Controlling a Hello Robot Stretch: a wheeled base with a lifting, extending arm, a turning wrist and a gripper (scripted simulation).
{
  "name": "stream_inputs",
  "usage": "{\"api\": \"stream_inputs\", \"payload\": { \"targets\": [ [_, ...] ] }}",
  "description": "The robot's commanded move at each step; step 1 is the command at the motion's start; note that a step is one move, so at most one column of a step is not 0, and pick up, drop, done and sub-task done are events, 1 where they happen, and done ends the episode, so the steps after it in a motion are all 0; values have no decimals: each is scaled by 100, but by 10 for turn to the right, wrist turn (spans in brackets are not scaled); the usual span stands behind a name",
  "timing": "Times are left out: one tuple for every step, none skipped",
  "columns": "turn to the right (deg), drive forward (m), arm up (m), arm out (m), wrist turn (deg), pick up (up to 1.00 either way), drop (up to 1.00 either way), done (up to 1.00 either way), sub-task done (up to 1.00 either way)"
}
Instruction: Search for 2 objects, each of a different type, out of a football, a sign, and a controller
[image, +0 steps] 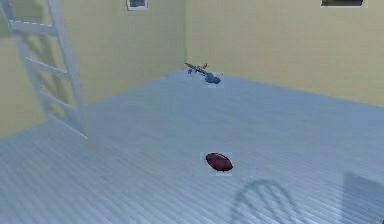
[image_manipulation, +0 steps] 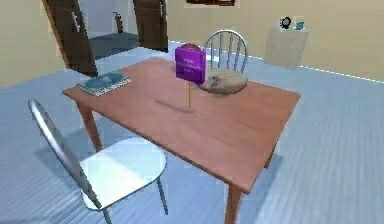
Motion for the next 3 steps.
{"api": "stream_inputs", "payload": {
  "targets": [
    [450,0,0,0,0,0,0,0,0],
    [450,0,0,0,0,0,0,0,0],
    [0,0,0,0,0,0,0,100,0]
  ]
}}
